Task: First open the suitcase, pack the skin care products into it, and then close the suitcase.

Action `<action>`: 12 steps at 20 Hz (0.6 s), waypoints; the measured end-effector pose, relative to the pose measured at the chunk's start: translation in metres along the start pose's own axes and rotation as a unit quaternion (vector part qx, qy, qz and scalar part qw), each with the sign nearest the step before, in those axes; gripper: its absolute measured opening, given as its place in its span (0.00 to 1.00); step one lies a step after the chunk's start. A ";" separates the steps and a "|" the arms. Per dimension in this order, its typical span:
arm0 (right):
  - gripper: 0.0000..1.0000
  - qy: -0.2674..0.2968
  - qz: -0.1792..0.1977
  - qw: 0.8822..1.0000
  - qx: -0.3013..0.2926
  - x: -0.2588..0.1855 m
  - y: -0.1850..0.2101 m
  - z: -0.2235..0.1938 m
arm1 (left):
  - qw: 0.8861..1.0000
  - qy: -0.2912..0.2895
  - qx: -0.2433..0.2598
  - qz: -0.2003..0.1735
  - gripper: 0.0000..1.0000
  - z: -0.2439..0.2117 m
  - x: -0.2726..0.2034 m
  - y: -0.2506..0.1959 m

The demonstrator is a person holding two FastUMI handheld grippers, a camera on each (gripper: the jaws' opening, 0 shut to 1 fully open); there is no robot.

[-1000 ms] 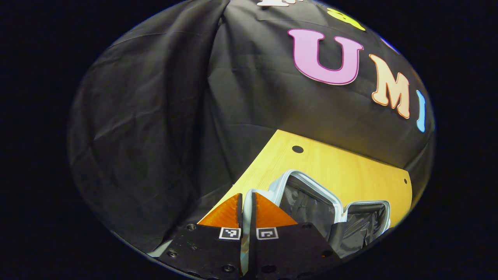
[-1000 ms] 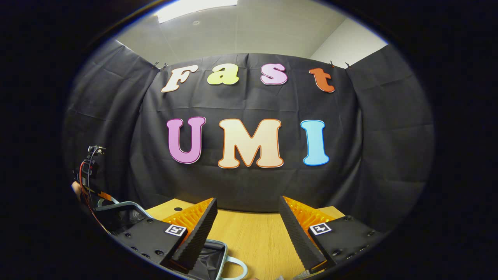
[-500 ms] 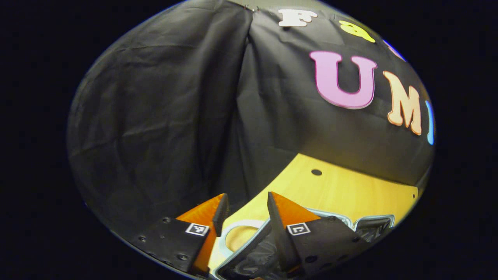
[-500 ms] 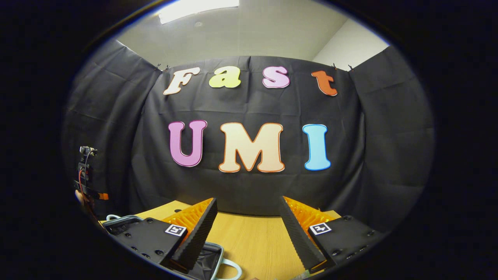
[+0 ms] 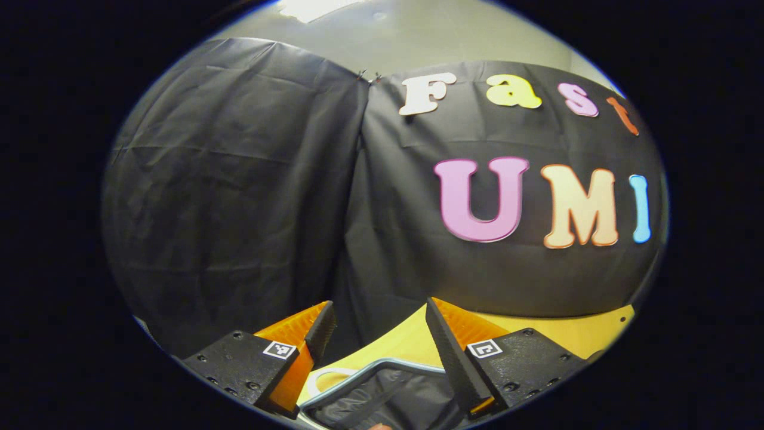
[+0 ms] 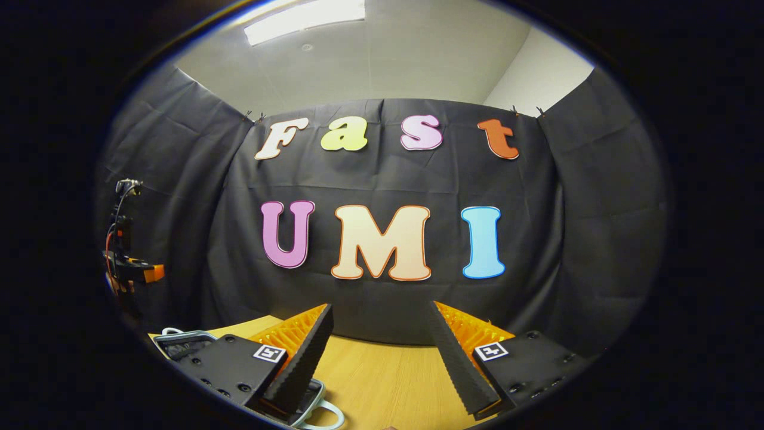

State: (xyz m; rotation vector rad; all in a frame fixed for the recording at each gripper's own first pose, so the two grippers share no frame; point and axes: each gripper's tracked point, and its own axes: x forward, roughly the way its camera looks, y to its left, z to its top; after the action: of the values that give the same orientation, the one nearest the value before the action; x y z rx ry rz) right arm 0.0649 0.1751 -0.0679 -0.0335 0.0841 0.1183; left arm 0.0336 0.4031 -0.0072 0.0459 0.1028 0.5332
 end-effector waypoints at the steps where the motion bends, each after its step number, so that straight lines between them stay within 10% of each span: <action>1: 0.99 -0.003 0.003 1.000 0.001 -0.001 -0.006 0.002 | 1.000 -0.005 -0.004 -0.011 0.88 0.010 -0.011 -0.009; 12: 0.98 -0.018 -0.002 1.000 0.004 -0.018 -0.061 0.011 | 0.992 -0.069 -0.008 -0.109 0.92 0.049 -0.091 -0.136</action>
State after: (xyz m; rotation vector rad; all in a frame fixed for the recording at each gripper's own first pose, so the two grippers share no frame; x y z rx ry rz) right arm 0.0556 0.1134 -0.0536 -0.0233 0.0492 0.1144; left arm 0.0297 0.2384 0.0397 0.0561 -0.0321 0.3120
